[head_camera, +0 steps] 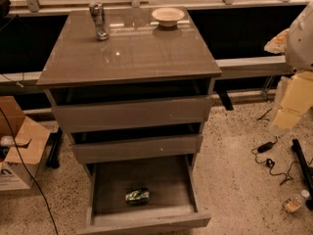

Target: Pick green can from bottom drawer and place on counter

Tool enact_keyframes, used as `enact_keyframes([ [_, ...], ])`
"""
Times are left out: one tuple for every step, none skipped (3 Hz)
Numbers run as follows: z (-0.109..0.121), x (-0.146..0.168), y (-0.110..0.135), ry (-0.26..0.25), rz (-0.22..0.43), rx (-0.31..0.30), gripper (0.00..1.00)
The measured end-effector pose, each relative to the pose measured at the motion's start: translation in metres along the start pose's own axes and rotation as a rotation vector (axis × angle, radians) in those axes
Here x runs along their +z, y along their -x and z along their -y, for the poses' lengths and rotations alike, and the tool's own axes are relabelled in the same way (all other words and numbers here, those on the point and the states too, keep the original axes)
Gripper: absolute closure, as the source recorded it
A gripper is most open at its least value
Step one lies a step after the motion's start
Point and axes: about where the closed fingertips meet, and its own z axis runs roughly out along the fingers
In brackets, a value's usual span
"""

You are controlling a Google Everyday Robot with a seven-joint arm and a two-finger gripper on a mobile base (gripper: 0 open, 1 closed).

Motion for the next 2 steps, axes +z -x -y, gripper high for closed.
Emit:
enact_keyframes([
  [0.000,0.000,0.000,0.000,0.000,0.000,0.00],
  [-0.001,0.009,0.013,-0.023,0.022,-0.014,0.00],
])
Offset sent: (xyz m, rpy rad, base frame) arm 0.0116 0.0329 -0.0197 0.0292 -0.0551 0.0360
